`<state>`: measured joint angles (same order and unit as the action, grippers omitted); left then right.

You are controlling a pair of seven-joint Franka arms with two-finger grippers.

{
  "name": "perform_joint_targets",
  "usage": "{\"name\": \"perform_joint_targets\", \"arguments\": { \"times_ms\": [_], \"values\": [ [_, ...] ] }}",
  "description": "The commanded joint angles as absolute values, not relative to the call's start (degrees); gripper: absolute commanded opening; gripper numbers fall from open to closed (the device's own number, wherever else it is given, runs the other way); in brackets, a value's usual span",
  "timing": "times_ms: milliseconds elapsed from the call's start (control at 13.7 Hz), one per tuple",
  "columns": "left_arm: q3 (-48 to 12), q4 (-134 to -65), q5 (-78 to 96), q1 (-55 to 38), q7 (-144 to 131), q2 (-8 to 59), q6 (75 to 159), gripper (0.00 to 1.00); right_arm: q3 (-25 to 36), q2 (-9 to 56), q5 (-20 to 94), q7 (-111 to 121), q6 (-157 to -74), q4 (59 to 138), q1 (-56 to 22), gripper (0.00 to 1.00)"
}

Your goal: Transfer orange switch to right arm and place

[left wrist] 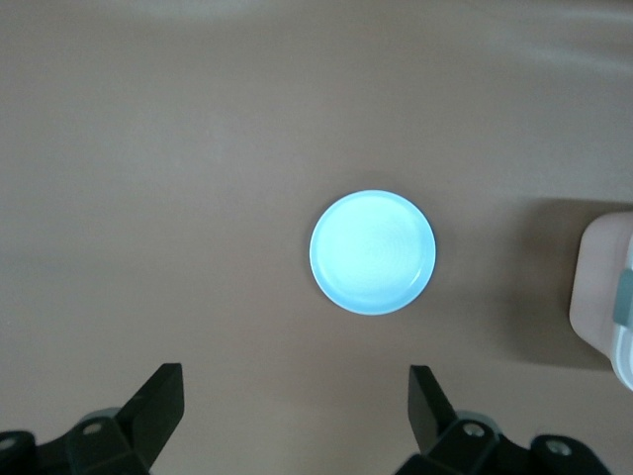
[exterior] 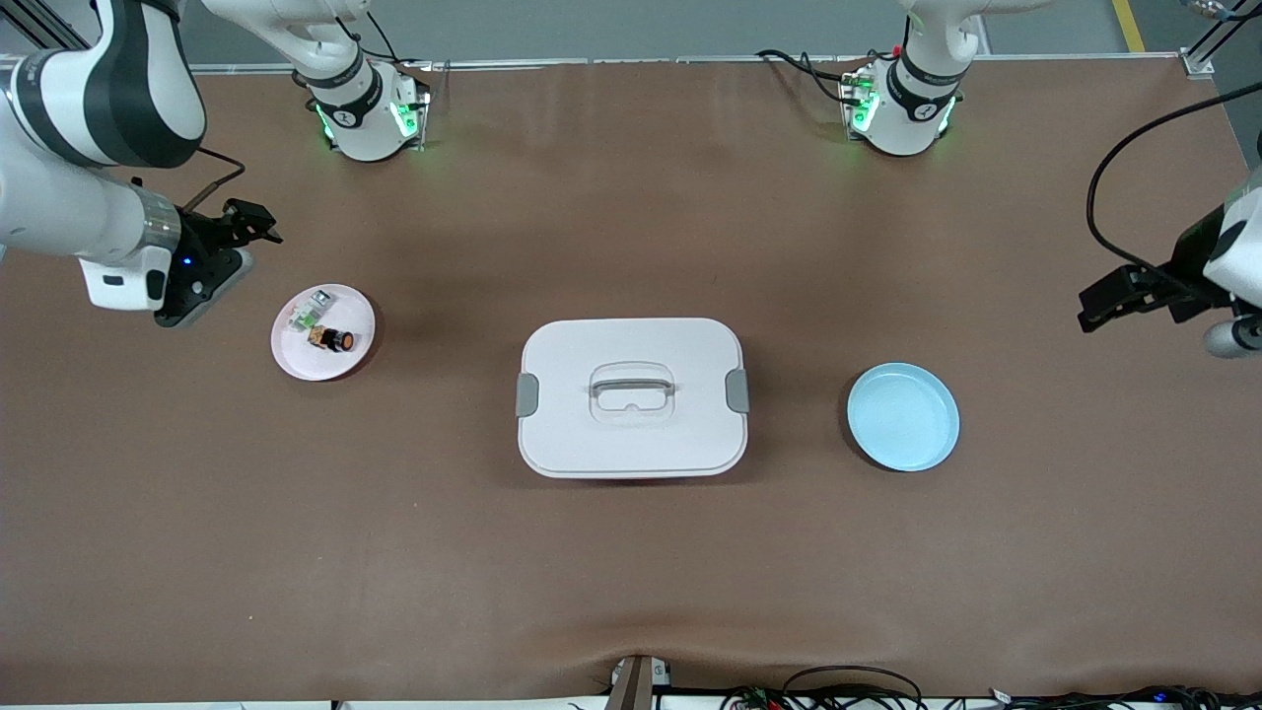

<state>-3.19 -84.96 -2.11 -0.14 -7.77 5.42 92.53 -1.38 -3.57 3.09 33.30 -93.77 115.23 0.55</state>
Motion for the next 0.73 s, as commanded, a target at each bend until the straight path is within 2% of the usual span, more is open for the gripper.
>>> {"name": "perform_joint_targets", "arguments": {
  "times_ms": [0, 655],
  "values": [
    [-0.4, -90.1, -1.0, -2.8, -5.2, 0.7, 92.8, 1.0, -1.6, -3.0, 1.6, 21.3, -91.5, 112.0, -1.9, 1.0],
    [3.6, -92.3, -1.0, -7.1, -3.3, -2.1, 92.7, 1.0, -1.4, -0.3, 1.6, -0.4, -85.9, 101.4, -2.5, 1.0]
  ]
}}
